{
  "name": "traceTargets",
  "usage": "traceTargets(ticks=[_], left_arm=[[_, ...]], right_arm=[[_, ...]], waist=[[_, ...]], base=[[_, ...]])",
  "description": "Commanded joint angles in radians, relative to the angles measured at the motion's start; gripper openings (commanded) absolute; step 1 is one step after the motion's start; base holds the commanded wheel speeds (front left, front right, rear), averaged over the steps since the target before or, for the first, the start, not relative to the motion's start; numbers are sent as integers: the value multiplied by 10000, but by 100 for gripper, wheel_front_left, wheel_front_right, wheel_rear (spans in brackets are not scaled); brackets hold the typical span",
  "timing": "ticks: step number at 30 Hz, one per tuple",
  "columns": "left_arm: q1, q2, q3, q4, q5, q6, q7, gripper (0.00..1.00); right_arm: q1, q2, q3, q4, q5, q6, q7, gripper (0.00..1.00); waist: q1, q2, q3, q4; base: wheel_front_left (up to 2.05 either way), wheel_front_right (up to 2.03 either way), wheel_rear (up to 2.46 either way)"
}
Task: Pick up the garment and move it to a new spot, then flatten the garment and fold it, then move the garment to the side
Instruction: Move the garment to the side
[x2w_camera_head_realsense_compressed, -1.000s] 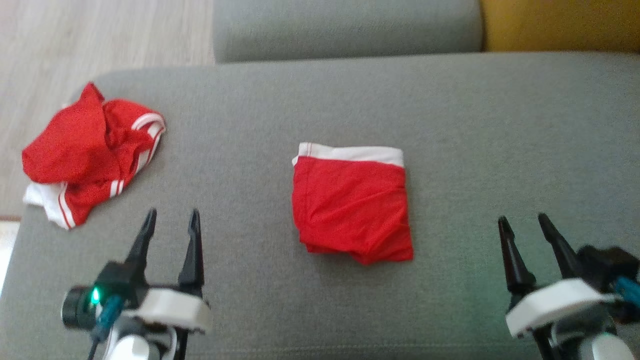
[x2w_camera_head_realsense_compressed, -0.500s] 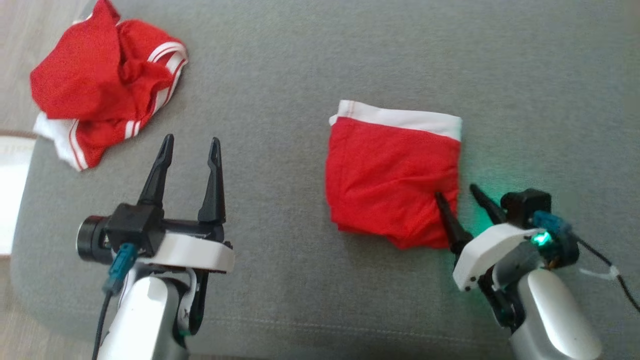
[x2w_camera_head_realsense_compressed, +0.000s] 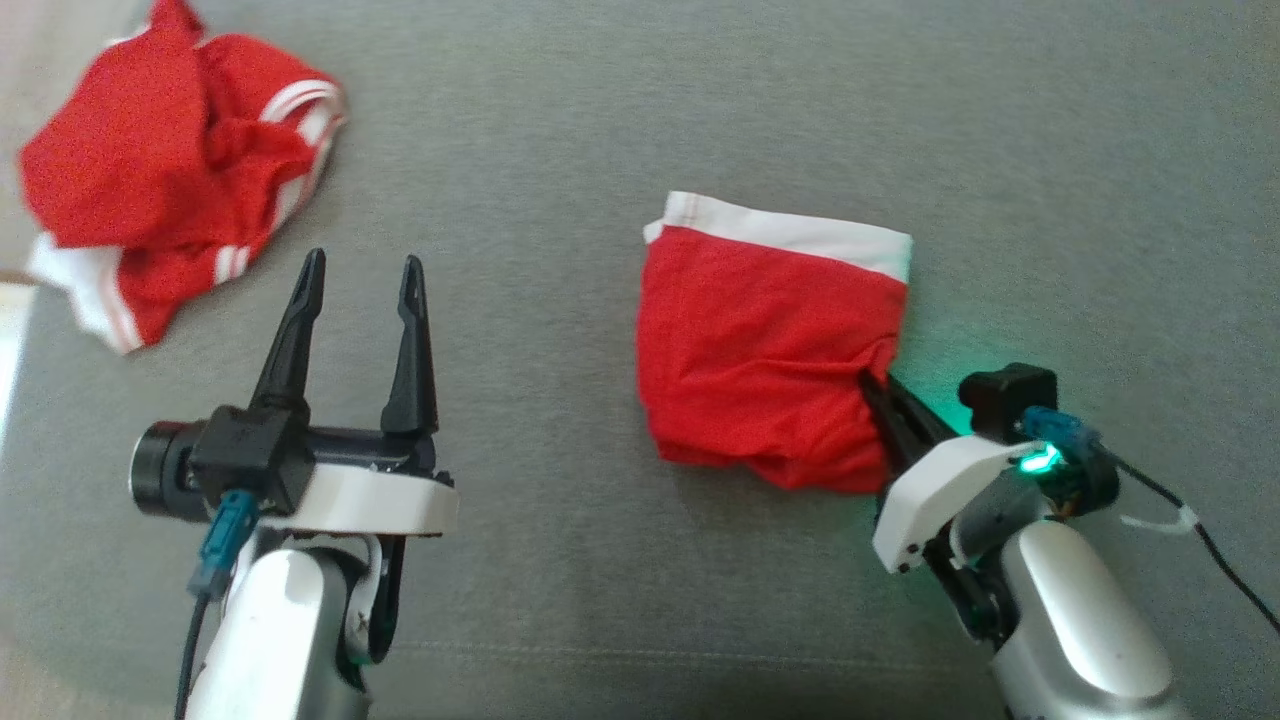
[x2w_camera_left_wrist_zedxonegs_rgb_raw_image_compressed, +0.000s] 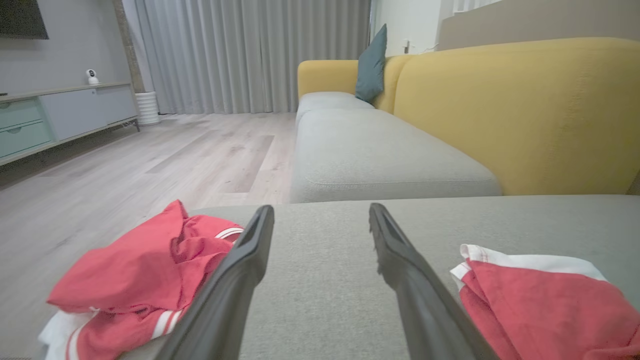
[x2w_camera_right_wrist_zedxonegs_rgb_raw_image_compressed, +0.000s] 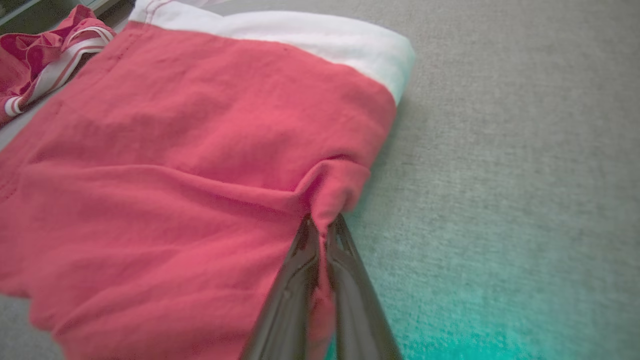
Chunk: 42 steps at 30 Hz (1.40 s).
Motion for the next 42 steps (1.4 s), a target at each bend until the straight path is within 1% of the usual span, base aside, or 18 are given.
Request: traceTargets(ticks=[1, 2, 5, 6, 7, 10, 13, 19, 21, 25, 29, 33, 38, 42], left_arm=[[-211, 106, 354, -454, 104, -37, -101, 100], [-211, 106, 354, -454, 104, -37, -101, 100], [-230, 133, 362, -567, 168, -106, -102, 100], [-249, 149, 353, -604, 193, -135, -102, 100], [-292, 200, 394, -708, 245, -139, -102, 100], [-372, 307, 439, -879, 331, -145, -102, 100], [-511, 456, 304, -1010, 468, -271, -95, 100], [-962, 782, 64, -1270, 721, -527, 220, 100], [-1095, 863, -5, -1366, 786, -591, 355, 100], [-1300, 977, -129, -1525, 893, -675, 580, 100], [-1476, 1079, -205, -1662, 978, -723, 697, 100], [-1623, 1155, -233, -1744, 1022, -735, 730, 100], [-1805, 1181, -255, -1655, 970, -762, 668, 100], [-2005, 1163, -296, -1598, 947, -771, 601, 100]], right_arm=[[-166, 108, 388, -280, -62, 40, -154, 0], [-166, 108, 388, -280, -62, 40, -154, 0], [-344, 37, 695, -329, -23, 40, -333, 0], [-430, -15, 801, -324, 2, 40, -386, 0], [-670, -149, 1076, -284, 66, 40, -441, 0], [-1120, -406, 1511, -189, 250, 40, -623, 0], [-1584, -669, 1773, -10, 475, 40, -774, 0], [-2436, -1344, 1864, 344, 736, 40, -1176, 0], [-2731, -1719, 1737, 491, 756, 40, -1308, 0], [-3399, -2565, 1131, 804, 714, 40, -1507, 0], [-3925, -3313, 657, 771, 650, 40, -1497, 0], [-4200, -3897, 244, 515, 584, 40, -1352, 0], [-4375, -4385, -315, 224, 552, 40, -1086, 0], [-4483, -4549, -781, 92, 574, 40, -883, 0]], waist=[[0, 0, 192, -616], [0, 0, 192, -616], [0, 0, 366, -1310], [0, 0, 432, -1553], [0, 0, 608, -2106], [0, 0, 868, -2863], [0, 0, 1179, -3516], [0, 0, 1815, -4384], [0, 0, 2008, -4560], [0, 0, 2353, -4793], [0, 0, 2699, -4891], [0, 0, 2983, -4932], [0, 0, 3188, -4910], [0, 0, 3377, -4851]], base=[[0, 0, 0], [0, 0, 0], [0, 0, 0], [0, 0, 0], [0, 0, 0], [0, 0, 0], [0, 0, 0], [0, 0, 0], [0, 0, 0], [0, 0, 0], [0, 0, 0], [0, 0, 0], [0, 0, 0], [0, 0, 0]])
